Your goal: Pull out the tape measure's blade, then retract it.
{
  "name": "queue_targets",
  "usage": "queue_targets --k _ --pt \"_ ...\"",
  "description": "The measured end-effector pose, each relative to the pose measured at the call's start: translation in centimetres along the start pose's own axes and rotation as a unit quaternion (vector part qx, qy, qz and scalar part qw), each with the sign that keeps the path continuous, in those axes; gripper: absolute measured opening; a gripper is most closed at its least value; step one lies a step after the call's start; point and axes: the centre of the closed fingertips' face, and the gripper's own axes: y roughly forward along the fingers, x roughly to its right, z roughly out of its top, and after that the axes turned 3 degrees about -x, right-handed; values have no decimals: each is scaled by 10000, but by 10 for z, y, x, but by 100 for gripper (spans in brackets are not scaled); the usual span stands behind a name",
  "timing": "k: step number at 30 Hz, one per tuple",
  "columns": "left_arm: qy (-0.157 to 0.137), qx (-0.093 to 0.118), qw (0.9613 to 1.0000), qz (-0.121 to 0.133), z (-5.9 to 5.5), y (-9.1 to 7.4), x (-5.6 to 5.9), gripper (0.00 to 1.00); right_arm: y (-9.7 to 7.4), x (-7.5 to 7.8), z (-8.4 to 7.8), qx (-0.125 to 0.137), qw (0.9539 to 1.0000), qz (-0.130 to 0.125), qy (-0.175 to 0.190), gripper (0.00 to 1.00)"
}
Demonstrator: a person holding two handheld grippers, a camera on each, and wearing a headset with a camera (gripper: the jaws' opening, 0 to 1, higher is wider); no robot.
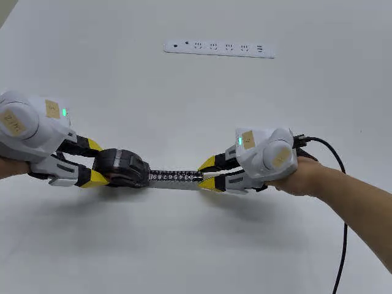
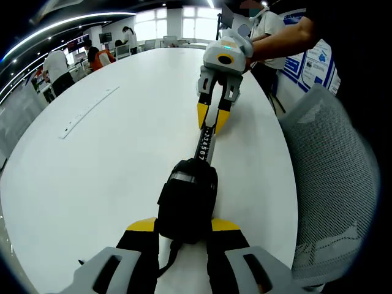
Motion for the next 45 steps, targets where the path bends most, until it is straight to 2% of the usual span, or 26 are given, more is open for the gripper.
queue_targets --k 45 --pt "-18 -1 10000 -34 1 2 1 26 -32 1 -38 -182 9997 -61 140 11"
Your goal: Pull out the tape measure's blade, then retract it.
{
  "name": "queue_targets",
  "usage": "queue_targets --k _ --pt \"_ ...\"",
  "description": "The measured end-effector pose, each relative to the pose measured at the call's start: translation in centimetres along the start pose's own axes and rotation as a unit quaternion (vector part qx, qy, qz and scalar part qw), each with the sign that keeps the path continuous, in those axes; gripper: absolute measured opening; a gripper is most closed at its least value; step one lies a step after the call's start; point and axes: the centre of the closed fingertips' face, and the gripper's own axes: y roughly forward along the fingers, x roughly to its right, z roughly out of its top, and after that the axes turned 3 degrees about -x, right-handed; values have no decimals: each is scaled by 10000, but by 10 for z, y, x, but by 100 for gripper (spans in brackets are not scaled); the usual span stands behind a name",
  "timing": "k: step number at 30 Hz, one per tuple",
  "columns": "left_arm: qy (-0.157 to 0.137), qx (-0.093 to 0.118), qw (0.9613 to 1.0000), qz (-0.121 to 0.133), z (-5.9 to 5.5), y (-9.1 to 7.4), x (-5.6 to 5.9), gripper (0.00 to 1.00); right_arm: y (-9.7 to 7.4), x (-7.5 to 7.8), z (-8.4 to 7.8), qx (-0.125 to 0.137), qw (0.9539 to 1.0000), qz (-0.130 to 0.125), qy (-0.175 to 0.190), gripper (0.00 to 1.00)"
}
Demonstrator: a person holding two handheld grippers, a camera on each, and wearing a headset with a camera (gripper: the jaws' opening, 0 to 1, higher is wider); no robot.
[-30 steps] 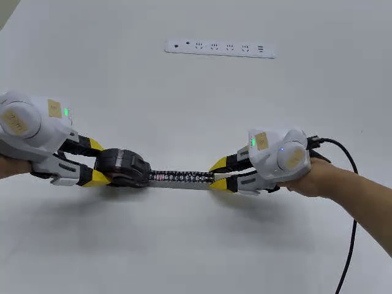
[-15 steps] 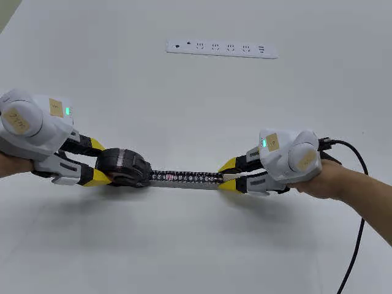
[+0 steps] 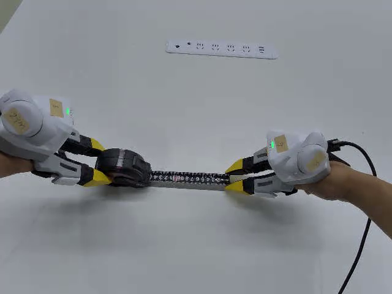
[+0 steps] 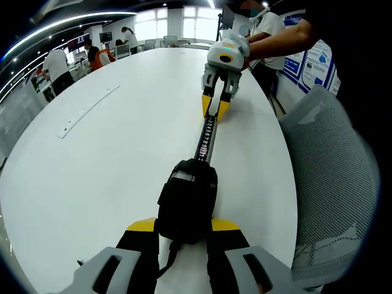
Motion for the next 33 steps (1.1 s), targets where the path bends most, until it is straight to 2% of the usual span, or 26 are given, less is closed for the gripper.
queue_targets --k 33 --pt "-28 -1 10000 -43 0 1 0 27 -29 2 -32 -251 9996 -93 98 11"
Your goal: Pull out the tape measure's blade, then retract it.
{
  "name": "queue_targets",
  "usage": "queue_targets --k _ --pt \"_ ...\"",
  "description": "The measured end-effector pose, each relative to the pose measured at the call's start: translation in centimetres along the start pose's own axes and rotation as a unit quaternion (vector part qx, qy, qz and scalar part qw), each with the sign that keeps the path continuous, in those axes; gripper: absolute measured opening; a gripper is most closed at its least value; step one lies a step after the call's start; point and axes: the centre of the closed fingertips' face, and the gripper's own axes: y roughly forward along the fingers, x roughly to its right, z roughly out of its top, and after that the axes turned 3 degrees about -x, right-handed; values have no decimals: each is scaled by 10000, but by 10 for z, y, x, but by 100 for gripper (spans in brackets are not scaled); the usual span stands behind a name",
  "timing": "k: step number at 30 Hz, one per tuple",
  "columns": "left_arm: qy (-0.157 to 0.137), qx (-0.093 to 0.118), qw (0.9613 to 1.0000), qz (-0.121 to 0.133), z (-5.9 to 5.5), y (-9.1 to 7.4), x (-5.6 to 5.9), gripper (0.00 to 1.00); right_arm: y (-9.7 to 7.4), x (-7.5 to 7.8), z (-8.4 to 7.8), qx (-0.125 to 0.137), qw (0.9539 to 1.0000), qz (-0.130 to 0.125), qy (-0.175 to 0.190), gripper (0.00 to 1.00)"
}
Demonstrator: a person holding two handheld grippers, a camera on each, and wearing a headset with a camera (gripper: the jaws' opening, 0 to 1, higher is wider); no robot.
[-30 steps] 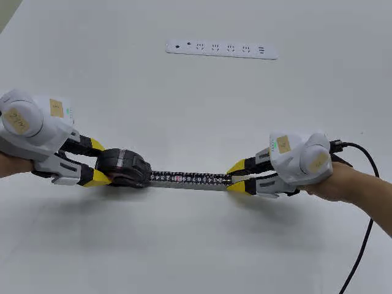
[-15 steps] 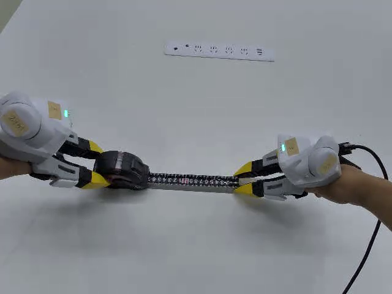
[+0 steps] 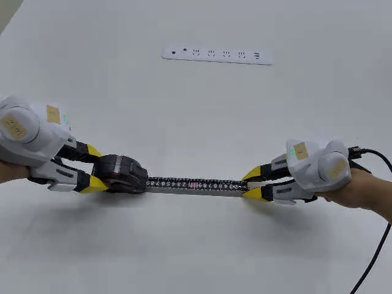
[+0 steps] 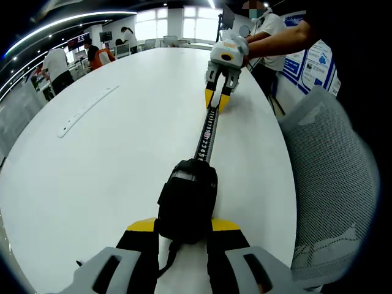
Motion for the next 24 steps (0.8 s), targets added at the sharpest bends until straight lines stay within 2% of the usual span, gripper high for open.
queue_targets --k 24 --pt "2 -46 10000 -24 0 0 0 27 -23 1 -25 -241 9996 -105 111 11"
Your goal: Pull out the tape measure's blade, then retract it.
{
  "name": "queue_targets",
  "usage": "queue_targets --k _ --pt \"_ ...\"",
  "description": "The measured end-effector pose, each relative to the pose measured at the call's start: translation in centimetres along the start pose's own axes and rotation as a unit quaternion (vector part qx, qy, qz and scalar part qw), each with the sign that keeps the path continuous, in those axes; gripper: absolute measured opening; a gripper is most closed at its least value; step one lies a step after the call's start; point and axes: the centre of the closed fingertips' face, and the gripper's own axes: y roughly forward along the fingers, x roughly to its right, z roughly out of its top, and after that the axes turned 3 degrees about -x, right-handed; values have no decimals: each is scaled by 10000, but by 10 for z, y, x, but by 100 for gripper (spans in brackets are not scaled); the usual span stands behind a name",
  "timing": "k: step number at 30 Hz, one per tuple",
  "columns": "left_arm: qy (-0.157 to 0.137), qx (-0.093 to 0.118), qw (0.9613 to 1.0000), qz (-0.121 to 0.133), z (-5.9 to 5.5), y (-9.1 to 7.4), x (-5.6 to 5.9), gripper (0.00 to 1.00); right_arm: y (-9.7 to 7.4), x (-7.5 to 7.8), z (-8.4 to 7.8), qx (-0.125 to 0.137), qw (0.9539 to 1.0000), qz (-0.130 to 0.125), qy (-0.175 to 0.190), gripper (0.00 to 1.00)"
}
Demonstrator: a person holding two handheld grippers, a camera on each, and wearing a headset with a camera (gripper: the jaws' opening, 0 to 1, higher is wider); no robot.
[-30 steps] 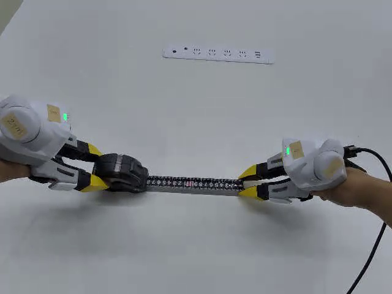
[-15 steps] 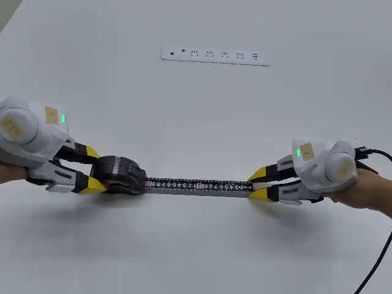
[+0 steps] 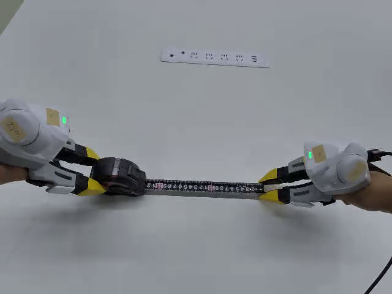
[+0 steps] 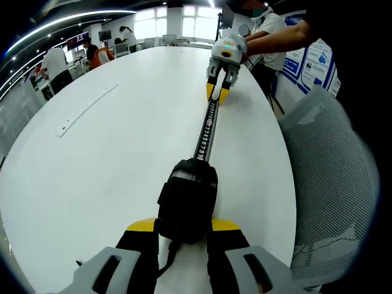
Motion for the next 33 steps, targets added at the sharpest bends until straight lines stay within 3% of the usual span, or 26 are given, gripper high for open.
queue_targets --k 15,17,24,33 --pt "90 -55 9999 73 1 1 -1 28 0 -3 0 -177 9998 -22 -49 14" --pt "129 -78 9999 83 2 1 0 28 0 -4 -4 -290 9994 -28 -176 14" --pt "100 -89 9998 134 1 1 0 28 -1 -2 -5 -245 9997 -68 -9 15" --pt "-133 54 9996 258 -4 -4 1 31 -3 -4 -9 -237 9995 -172 88 21"
